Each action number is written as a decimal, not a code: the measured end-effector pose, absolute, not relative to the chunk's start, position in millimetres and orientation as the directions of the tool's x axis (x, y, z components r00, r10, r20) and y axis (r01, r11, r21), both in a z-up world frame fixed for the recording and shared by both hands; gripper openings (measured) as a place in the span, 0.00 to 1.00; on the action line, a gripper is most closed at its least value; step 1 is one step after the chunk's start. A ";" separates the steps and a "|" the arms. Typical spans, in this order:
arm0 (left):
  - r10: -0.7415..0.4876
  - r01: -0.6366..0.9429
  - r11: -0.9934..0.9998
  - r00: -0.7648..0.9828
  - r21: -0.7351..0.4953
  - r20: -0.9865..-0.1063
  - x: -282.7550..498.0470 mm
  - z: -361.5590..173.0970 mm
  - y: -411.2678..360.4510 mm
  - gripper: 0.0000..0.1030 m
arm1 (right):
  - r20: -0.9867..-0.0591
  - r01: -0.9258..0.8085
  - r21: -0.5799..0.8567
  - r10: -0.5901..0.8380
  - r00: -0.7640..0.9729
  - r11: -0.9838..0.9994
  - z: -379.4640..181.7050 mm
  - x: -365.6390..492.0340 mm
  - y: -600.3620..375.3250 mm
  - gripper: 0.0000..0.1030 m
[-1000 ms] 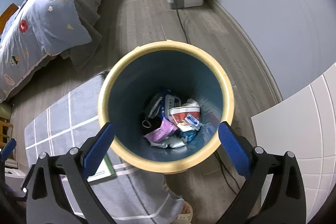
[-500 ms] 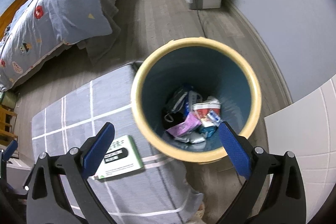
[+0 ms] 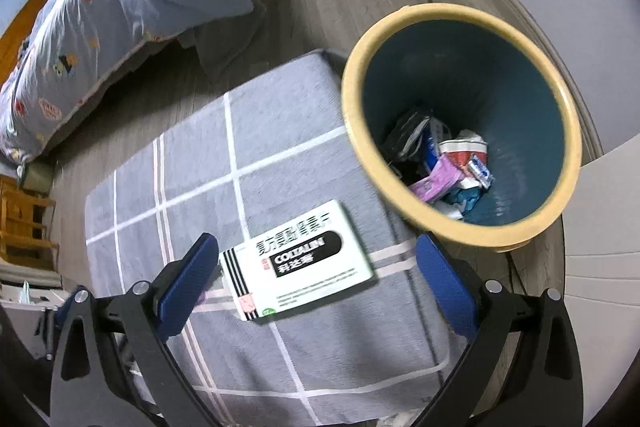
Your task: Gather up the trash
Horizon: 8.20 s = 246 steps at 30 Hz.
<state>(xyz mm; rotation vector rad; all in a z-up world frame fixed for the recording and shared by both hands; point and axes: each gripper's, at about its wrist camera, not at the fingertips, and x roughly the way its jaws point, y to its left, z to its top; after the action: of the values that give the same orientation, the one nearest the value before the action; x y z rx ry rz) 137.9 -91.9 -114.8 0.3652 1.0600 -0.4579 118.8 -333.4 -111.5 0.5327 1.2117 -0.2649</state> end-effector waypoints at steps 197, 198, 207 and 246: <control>-0.500 0.731 0.678 0.382 -0.077 -0.777 120.2 -61.4 -318.2 0.91 | -0.903 0.549 0.177 -0.087 0.421 0.817 -86.0 59.3 -526.8 0.94; -0.501 0.731 0.678 0.385 -0.075 -0.775 115.5 -56.6 -315.3 0.92 | -0.903 0.541 0.163 -0.097 0.419 0.825 -81.8 53.1 -522.2 0.94; -0.425 0.702 0.712 0.447 0.015 -0.787 74.0 -31.5 -295.8 0.95 | -0.870 0.473 0.106 -0.149 0.470 0.874 -41.4 -3.1 -492.9 0.94; -0.420 0.663 0.748 0.466 -0.007 -0.779 68.1 -31.8 -281.9 0.95 | -0.854 0.462 0.105 -0.158 0.496 0.881 -34.7 -17.2 -475.8 0.94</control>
<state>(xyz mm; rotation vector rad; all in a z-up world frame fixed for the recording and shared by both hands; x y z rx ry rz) 68.1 -281.9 -31.8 0.3167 0.8548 -0.6788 -17.2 -475.8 -34.7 0.3421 0.9855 -0.3846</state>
